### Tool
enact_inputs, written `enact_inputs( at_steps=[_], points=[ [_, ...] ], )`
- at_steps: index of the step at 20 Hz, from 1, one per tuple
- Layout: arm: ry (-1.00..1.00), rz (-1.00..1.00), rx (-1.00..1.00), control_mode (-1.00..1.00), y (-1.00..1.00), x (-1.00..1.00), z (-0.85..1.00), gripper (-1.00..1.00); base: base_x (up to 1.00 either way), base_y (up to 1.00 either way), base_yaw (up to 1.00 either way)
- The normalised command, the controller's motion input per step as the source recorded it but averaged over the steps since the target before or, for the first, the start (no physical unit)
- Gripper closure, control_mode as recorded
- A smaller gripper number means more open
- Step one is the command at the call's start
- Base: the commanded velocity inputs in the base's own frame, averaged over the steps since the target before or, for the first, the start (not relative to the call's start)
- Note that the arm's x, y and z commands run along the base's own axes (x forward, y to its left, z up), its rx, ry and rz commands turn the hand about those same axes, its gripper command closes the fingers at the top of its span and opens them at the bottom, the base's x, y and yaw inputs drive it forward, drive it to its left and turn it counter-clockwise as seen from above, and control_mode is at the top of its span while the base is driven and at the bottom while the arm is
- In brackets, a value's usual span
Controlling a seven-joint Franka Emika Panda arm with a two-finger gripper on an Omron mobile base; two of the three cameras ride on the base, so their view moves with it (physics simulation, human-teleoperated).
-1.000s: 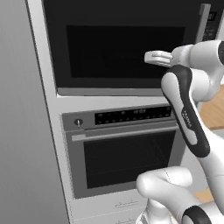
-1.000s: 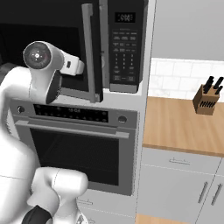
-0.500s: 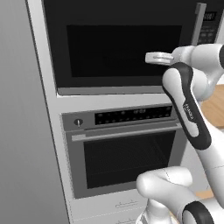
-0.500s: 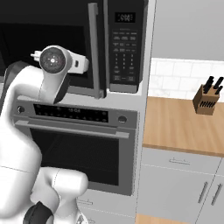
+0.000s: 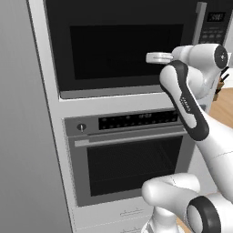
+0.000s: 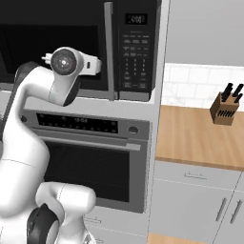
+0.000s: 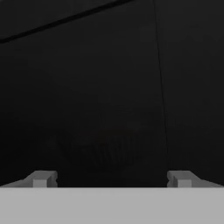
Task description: Open the microwave, place the bowl with waffle inside the microwave, then close the microwave door and turn it on.
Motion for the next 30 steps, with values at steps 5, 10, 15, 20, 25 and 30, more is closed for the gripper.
enact_inputs(
  at_steps=[5,10,15,20,25,30],
  points=[
    [0.0,0.0,0.0,-1.0,-0.03,0.06,0.0,-1.0,0.0,0.0,0.0],
    [0.0,0.0,-0.03,-1.0,0.0,0.04,0.0,-1.0,0.0,0.0,0.0],
    [0.0,0.0,-0.01,-1.0,0.0,0.04,0.0,-1.0,0.0,0.0,0.0],
    [0.0,0.0,-0.02,-1.0,-0.09,-0.57,0.04,-1.0,0.0,0.0,0.0],
    [0.0,0.0,-0.01,-1.0,-0.34,-0.79,0.04,-1.0,0.0,0.0,0.0],
    [0.0,0.0,0.0,-1.0,-0.82,-0.42,0.0,-1.0,0.0,0.0,0.0]
  ],
)
